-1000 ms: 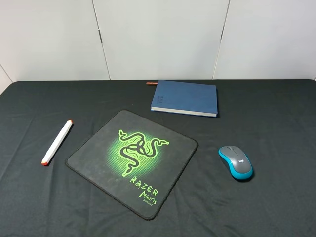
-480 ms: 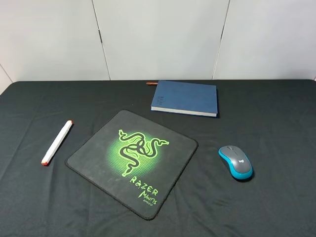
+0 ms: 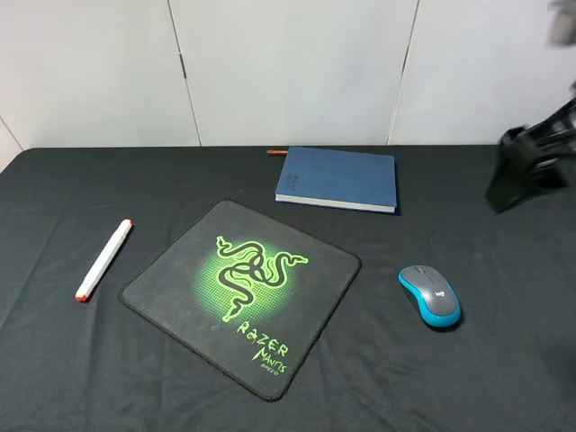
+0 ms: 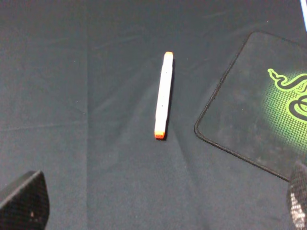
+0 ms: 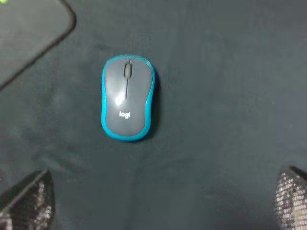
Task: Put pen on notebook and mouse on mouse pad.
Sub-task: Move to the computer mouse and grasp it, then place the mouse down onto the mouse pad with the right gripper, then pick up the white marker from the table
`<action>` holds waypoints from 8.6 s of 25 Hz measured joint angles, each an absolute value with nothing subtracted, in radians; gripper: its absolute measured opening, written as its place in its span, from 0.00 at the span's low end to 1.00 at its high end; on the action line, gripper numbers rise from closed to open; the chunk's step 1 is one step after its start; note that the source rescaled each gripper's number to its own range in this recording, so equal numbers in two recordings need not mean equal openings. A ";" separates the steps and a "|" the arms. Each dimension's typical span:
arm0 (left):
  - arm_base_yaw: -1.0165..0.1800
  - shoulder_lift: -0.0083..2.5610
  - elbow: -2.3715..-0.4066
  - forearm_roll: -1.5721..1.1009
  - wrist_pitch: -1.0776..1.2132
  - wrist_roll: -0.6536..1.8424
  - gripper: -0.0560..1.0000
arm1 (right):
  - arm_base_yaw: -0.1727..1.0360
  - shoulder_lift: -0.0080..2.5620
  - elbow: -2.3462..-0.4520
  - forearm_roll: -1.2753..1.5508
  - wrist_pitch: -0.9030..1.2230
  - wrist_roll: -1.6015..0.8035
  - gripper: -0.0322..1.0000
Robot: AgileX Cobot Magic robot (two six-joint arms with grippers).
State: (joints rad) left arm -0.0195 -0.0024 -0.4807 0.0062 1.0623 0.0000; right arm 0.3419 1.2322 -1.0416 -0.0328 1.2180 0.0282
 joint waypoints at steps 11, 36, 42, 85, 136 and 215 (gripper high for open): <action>-0.019 -0.002 -0.481 0.006 1.062 0.000 1.00 | 0.342 1.474 -1.043 0.000 1.075 0.038 1.00; -0.019 -0.002 -0.481 0.006 1.062 0.000 1.00 | 0.342 1.712 -0.860 0.067 0.791 0.000 1.00; -0.019 -0.002 -0.481 0.006 1.062 0.000 1.00 | 0.342 1.762 -0.848 0.107 0.761 -0.035 1.00; -0.019 -0.002 -0.481 0.006 1.062 0.000 1.00 | 0.342 1.738 -0.894 0.141 0.815 -0.059 0.06; -0.019 -0.002 -0.481 0.007 1.062 0.000 1.00 | 0.853 2.234 -1.640 0.115 0.971 0.173 0.06; -0.019 -0.002 -0.481 0.006 1.062 0.000 1.00 | 0.880 0.527 -0.741 0.081 1.223 0.173 1.00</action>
State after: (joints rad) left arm -0.0195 -0.0024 -0.4807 0.0064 1.0623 0.0000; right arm 0.8797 0.5265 -0.7414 0.0808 1.2234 0.1725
